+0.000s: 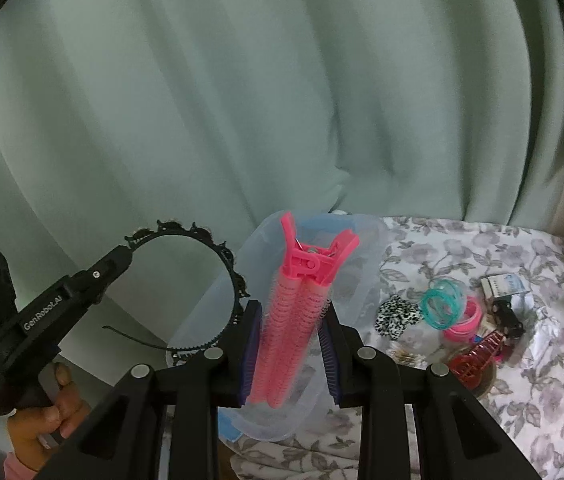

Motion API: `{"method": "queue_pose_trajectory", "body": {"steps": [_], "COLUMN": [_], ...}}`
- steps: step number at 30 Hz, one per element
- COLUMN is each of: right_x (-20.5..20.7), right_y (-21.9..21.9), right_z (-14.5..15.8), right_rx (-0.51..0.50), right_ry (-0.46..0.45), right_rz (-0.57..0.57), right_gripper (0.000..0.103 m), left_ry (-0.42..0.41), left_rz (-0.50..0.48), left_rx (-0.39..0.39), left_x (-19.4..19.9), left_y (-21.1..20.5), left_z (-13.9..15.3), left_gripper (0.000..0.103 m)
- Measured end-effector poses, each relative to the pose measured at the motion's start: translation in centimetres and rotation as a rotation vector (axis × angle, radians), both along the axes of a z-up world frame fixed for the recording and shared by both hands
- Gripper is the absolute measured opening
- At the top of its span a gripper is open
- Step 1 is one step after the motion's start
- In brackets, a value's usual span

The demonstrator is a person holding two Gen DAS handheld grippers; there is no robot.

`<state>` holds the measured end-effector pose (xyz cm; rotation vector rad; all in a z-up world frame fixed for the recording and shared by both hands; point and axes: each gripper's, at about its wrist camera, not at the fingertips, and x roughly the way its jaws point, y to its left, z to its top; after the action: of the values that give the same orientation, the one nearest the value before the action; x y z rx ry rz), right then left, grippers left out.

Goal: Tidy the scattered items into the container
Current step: 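Carry the pink clip into the container with the right gripper while the left drops the headband in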

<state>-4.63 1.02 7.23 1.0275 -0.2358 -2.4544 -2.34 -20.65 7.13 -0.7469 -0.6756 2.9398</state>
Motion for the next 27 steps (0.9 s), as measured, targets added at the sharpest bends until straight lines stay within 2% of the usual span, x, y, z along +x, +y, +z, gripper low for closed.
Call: {"method": "queue_pose_trajectory", "body": {"steps": [20, 23, 25, 27], "right_x": [-3.8, -4.0, -4.0, -4.0], "right_y": [-4.5, -4.8, -4.7, -4.6], "right_z": [-3.8, -4.1, -4.2, -4.3], "right_rx": [0.092, 0.103, 0.105, 0.107], "right_ry": [-0.086, -0.087, -0.091, -0.092], "right_rz": [0.084, 0.096, 0.097, 0.097], "right_gripper": [0.034, 0.043, 0.046, 0.048], "left_ry": [-0.090, -0.100, -0.106, -0.109], "left_rz": [-0.016, -0.029, -0.038, -0.042], "left_rx": [-0.002, -0.011, -0.015, -0.010], "left_x": [-2.5, -2.6, -2.6, -2.9], "left_y": [-1.2, -1.1, -1.0, -1.1], "left_z": [-2.7, -2.9, -3.0, -3.3], "left_gripper": [0.008, 0.016, 0.028, 0.029]}}
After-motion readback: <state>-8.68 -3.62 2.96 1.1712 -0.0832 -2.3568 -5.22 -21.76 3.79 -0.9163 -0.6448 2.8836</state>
